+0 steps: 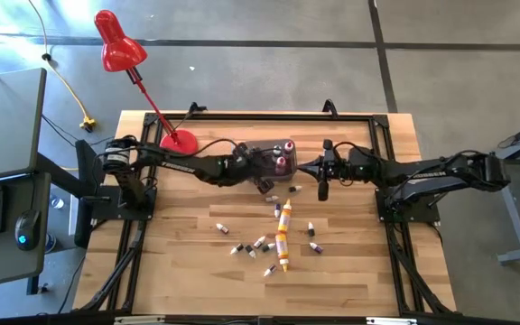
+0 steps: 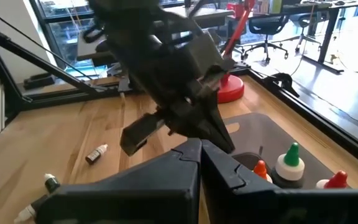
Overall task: Pick & Place food coloring
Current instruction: Adjust the large food coloring bottles in the black bin
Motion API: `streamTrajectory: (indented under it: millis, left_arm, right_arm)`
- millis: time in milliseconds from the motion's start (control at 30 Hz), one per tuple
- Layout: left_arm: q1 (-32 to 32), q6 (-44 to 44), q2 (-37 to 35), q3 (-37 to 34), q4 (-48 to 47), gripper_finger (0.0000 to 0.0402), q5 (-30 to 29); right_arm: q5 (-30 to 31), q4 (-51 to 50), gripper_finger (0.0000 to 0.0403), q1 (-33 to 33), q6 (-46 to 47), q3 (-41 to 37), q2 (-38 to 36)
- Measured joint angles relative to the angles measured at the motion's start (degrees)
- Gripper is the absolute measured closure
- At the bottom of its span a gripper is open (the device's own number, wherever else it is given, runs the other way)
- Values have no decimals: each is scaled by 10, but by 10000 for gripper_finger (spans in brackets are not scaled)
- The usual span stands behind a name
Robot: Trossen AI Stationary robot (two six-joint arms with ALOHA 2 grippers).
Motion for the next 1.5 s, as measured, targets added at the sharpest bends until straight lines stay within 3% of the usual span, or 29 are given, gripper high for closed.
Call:
streamTrajectory:
  millis: [200,400,500,700,1000,1100,1267,1500]
  left_arm:
    - [29,0,0,-76,169,401,96]
    - [60,-2,26,-87,190,401,120]
    - [71,1,55,-86,249,401,148]
    - [79,2,78,-86,287,401,145]
    - [79,11,76,-53,272,401,146]
    - [74,26,75,-17,207,401,134]
    - [58,56,75,57,53,401,63]
    - [56,63,75,75,36,401,69]
  right_arm:
    - [0,1,401,0,0,0,0]
    - [0,10,401,0,-9,0,0]
    - [-1,14,402,0,-9,0,0]
    - [-1,14,401,0,-11,0,0]
    - [-1,14,402,0,-11,0,-1]
    - [-1,14,401,0,-11,0,-1]
    - [-1,14,402,0,-22,0,-1]
    - [-1,14,402,0,-21,0,-1]
